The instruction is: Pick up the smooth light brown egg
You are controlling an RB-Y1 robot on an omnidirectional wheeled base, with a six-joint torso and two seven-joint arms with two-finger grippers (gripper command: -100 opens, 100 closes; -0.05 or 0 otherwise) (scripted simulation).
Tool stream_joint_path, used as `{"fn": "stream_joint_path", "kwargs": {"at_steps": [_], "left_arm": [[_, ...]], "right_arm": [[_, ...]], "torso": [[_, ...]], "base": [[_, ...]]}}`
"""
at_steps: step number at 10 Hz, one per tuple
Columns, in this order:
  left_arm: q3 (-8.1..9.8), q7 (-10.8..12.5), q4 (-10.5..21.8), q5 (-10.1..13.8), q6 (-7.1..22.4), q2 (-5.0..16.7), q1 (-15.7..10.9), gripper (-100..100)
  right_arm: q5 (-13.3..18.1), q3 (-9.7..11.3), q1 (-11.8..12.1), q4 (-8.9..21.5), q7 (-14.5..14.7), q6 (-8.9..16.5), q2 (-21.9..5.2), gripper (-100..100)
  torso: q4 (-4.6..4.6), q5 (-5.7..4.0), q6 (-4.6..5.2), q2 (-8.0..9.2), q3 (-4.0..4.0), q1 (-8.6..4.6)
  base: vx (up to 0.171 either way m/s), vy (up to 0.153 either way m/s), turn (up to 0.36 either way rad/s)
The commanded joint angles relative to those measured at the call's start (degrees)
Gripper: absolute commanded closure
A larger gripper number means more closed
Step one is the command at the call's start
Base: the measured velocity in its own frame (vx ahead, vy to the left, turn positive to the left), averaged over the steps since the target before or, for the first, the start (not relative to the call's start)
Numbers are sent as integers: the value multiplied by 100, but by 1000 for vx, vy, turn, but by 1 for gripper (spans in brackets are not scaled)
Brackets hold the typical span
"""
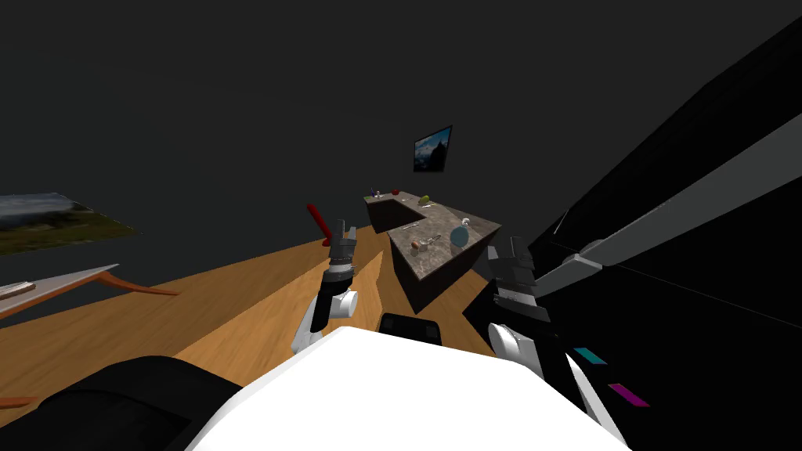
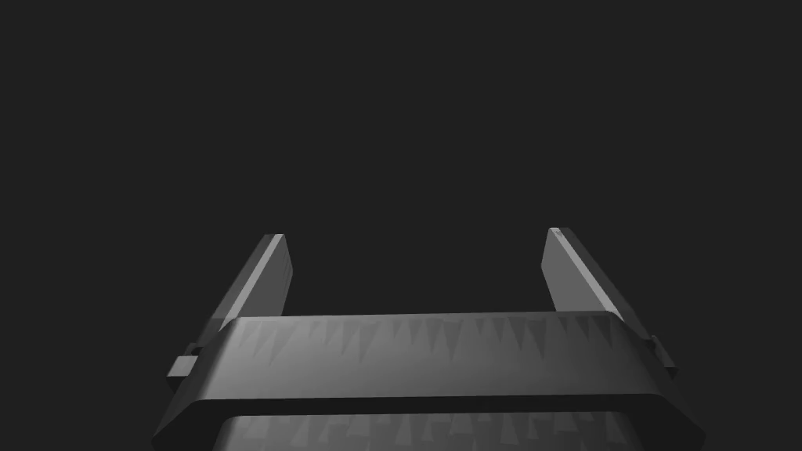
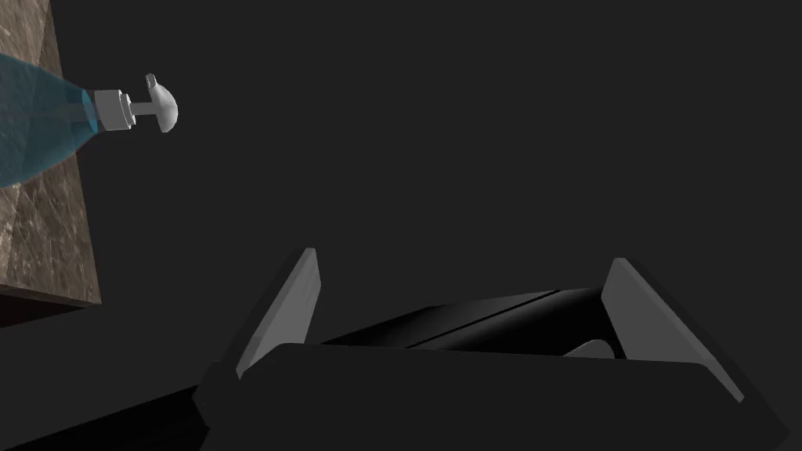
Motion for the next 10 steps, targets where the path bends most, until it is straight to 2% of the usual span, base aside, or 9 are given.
{"fn": "stream_joint_path", "kwargs": {"at_steps": [1,4,8,9,10], "left_arm": [[0,0,0,0,0,0,0,0],[-1,0,0,0,0,-1,-2,0],[-1,0,0,0,0,-1,-3,0],[-2,0,1,0,0,-1,-3,0],[-1,0,0,0,0,-1,-2,0]], "right_arm": [[68,62,-21,81,-17,21,-211,-100],[228,199,-84,275,-55,67,-616,-100],[549,463,-229,691,-116,158,-1312,-100],[549,463,-229,691,-116,158,-1402,-100],[644,542,-272,822,-130,185,-1614,-100]], "torso": [[0,0,0,0,0,0],[12,7,-1,57,32,31],[18,9,0,81,46,41],[19,10,-1,83,48,44],[16,8,1,63,38,29]], "base": [[-69,33,48],[-154,81,45],[-202,103,71],[-139,78,23],[-112,70,57]]}}
